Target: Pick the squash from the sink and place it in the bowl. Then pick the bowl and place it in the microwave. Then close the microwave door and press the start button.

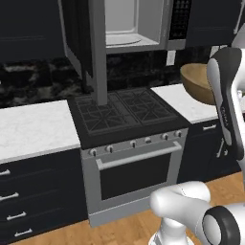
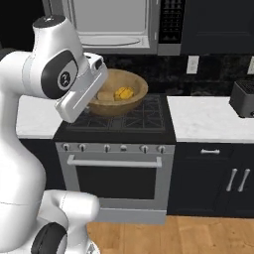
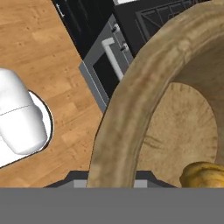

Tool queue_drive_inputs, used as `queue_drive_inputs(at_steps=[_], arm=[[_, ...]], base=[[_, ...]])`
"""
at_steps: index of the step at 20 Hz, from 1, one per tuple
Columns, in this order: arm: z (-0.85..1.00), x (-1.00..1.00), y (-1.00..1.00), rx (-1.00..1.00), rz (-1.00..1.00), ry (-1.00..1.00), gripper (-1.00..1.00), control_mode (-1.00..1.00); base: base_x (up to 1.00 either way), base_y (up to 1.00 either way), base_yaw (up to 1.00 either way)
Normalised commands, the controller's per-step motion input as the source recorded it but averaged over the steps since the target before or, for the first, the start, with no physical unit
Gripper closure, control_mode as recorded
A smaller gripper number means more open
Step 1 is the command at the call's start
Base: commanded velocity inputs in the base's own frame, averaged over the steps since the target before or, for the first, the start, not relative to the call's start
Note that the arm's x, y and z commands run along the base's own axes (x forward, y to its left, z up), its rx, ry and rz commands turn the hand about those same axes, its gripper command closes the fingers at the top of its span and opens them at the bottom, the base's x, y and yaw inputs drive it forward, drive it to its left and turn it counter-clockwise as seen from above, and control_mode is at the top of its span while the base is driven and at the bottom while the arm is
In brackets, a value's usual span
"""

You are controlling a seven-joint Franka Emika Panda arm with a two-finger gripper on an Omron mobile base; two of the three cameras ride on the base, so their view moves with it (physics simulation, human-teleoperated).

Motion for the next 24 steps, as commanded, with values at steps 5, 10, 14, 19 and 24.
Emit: queue_drive_inputs(at_steps=[5,10,14,19,24], arm=[[0.00,0.00,0.00,0.00,0.00,0.00,1.00,1.00],[0.00,0.00,0.00,0.00,0.00,0.00,1.00,1.00],[0.00,0.00,0.00,0.00,0.00,0.00,1.00,1.00],[0.00,0.00,0.00,0.00,0.00,0.00,1.00,1.00],[0.00,0.00,0.00,0.00,0.00,0.00,1.00,1.00]], base=[[0.29,-0.16,0.01],[0.56,-0.13,0.00],[0.54,-0.14,0.00],[0.30,-0.28,0.00],[0.42,-0.29,0.00]])
